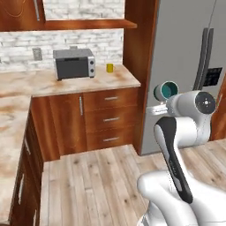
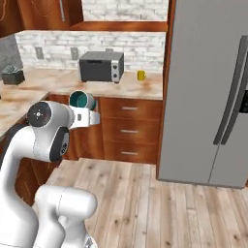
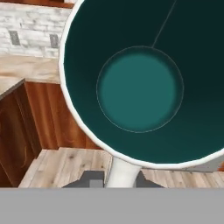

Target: Clear the mugs and bowl far away from the sink.

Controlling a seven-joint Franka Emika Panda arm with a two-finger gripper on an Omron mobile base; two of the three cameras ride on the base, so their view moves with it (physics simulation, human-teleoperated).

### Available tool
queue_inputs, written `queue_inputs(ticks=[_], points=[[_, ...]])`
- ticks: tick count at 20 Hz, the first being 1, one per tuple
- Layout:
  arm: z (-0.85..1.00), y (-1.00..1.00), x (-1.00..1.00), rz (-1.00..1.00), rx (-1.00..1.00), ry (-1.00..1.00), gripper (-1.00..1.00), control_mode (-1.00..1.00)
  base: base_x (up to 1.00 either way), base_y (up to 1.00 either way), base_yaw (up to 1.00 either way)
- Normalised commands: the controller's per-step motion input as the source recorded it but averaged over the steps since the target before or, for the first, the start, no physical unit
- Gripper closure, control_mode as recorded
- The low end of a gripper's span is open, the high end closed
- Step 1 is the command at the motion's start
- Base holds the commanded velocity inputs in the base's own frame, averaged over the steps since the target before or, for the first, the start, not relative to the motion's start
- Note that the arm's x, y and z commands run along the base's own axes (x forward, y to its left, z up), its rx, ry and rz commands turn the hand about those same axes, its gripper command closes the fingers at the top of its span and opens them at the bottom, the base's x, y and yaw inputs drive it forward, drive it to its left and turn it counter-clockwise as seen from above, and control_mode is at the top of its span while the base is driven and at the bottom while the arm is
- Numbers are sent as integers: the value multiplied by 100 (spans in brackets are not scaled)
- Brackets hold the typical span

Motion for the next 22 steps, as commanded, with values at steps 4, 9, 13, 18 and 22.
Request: queue_inputs(ticks=[4, 9, 13, 18, 22], points=[[0, 0, 0, 0, 0, 0, 100, 100, 100, 44, -21], [0, 0, 0, 0, 0, 0, 100, 100, 100, 0, -33], [0, 0, 0, 0, 0, 0, 100, 100, 100, 57, -37], [0, 0, 0, 0, 0, 0, 100, 100, 100, 49, -30], [0, 0, 0, 0, 0, 0, 100, 100, 100, 7, -15]])
